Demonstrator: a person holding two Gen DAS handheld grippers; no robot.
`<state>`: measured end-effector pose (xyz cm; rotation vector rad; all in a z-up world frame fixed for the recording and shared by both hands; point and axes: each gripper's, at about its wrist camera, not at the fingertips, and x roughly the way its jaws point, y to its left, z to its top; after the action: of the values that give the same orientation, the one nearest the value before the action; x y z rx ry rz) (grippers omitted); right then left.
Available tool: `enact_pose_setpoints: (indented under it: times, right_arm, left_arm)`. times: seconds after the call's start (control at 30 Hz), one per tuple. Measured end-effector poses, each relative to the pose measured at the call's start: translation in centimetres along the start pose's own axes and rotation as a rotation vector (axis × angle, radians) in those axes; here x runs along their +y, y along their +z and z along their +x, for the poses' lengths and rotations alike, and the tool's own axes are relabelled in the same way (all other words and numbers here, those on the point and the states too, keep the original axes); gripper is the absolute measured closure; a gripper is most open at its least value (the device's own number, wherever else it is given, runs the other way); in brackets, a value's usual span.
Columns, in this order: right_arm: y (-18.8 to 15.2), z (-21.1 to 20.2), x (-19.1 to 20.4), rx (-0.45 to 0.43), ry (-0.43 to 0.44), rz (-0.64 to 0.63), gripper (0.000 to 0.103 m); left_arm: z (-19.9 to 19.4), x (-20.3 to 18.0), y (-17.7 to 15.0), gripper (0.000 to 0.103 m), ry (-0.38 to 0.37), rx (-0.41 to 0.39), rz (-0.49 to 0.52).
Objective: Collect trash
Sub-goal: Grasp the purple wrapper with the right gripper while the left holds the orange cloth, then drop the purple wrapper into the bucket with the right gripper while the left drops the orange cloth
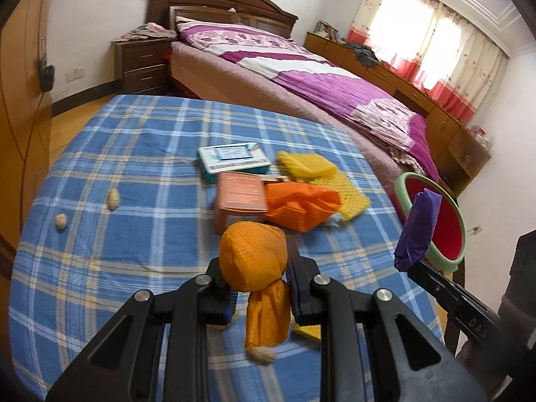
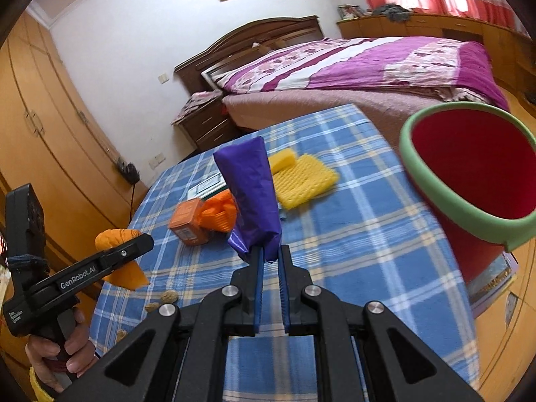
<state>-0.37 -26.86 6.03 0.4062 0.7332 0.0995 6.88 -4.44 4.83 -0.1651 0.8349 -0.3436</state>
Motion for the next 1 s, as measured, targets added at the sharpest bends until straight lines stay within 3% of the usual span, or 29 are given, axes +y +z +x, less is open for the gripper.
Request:
enact_pose_setpoints:
  times: [0.5,1.0]
  right_arm:
    - [1.2,-4.5,-8.0,-0.115,-0.125,0.139,0.093]
    - [1.6,-7.5,-16.6,-0.182,-0.273,0.269,0.092]
  left_arm:
    - [3.3,-10.5,0.9,0.078,-0.137,0.089,0.177]
    - [8.0,-21.3,2.0,0.078,-0.227,0.141,0.346]
